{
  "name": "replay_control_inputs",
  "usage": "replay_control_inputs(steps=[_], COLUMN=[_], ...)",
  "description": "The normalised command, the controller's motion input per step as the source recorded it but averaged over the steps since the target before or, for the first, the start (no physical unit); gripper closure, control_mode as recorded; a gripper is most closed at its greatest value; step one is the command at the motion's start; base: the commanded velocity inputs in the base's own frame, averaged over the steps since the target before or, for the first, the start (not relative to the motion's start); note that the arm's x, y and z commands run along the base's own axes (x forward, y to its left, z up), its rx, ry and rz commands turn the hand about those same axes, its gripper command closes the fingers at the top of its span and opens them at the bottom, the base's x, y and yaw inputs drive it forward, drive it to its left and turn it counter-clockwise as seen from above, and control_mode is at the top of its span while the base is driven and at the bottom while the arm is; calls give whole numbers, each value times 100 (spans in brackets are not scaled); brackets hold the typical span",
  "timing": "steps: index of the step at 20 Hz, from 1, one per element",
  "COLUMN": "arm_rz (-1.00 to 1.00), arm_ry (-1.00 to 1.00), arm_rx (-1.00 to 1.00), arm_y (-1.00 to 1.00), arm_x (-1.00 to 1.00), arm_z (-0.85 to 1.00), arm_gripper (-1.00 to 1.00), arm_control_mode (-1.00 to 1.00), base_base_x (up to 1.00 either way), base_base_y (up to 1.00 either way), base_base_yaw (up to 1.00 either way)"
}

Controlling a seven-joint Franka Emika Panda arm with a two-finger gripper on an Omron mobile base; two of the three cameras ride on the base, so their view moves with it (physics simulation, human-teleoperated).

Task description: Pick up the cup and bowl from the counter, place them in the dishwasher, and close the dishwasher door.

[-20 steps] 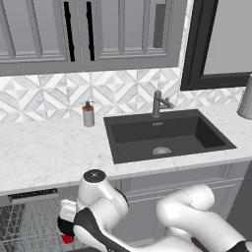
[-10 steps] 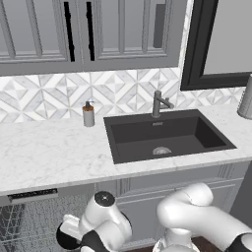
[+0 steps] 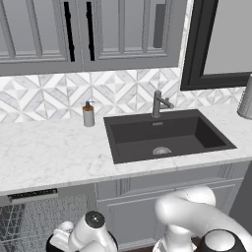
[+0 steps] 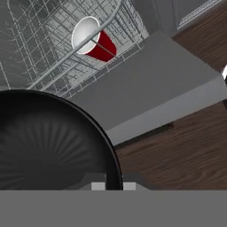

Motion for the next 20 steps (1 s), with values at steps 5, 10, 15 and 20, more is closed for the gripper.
replay_control_inputs(steps=[5,10,15,20], arm_rz=[0,0,0,0], arm_ry=[-1,-2,-2,0], arm_rx=[-7,-8,-3,-3], arm_y=[29,24,7,12], arm_x=[24,21,26,39], arm_z=[-14,-35,-27,-27], arm_gripper=[100,100,100,100], arm_control_mode=[-100,-100,-100,-100], base_base_x=[0,0,0,0], base_base_y=[0,0,0,0], base_base_yaw=[0,0,0,0])
